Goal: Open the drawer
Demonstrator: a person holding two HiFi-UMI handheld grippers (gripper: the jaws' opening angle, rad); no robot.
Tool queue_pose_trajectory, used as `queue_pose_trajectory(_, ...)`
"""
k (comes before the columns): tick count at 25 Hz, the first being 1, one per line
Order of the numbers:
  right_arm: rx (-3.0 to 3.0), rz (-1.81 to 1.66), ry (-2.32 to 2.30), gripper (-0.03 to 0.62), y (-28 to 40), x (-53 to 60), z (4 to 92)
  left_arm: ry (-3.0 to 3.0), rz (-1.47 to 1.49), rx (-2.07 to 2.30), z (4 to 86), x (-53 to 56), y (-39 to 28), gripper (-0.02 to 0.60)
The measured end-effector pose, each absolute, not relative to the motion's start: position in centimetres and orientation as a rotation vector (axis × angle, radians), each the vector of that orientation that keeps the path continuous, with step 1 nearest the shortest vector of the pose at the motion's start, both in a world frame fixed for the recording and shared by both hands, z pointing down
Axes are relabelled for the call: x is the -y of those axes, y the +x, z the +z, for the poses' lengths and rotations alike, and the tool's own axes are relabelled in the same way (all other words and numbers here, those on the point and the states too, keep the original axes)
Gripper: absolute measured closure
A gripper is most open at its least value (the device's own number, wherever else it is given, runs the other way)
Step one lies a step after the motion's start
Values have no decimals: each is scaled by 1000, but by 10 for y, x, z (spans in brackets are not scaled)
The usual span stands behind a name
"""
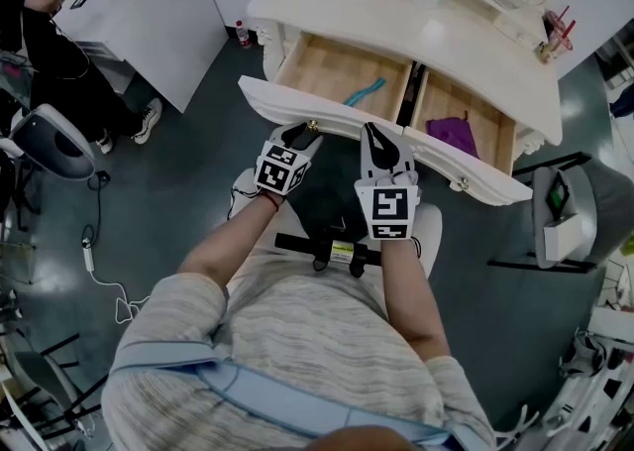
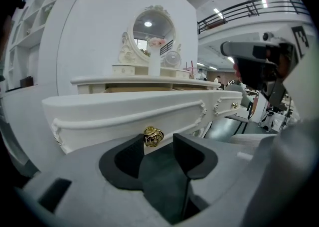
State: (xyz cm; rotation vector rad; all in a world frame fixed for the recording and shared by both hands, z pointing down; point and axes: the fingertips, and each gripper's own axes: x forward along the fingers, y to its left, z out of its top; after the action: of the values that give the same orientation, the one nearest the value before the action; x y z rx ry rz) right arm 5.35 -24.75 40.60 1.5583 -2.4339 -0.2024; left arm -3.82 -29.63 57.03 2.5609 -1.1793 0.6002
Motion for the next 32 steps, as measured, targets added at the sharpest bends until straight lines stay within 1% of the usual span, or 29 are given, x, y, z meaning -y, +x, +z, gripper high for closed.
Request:
queue_pose_trajectory(1, 2436, -202, 1563, 583, 54, 247, 405, 2574, 607, 1178, 566, 294, -38, 400)
queue_pose_trajectory(7, 2445, -196, 1582, 583, 56, 247, 404, 2683, 543, 1167, 526, 287, -30, 400)
queue_pose_trajectory(16, 2444, -192, 1604, 583, 60, 247, 401, 2846, 317, 1116, 442, 284, 2, 400)
queue_pose_trajectory(20, 2448, -180, 1628, 583, 62, 247, 399, 2861, 234, 1085, 421, 280, 16, 402)
queue_pose_trajectory(21, 2448, -179, 1633, 583, 63, 247, 398, 2860, 218, 1080, 418, 279, 19, 408)
queue_pose_trajectory(25, 2453, -172, 1650, 583, 65, 247, 395, 2834, 146, 1056, 409, 275, 29, 508)
queue_pose_trajectory(28, 2455, -170, 1657, 583, 66, 247, 395, 2786, 132, 1067, 411, 275, 32, 560)
queue_pose_trajectory(32, 2458, -168, 1666, 583, 68, 247, 395, 2709, 117, 1074, 415, 274, 34, 568)
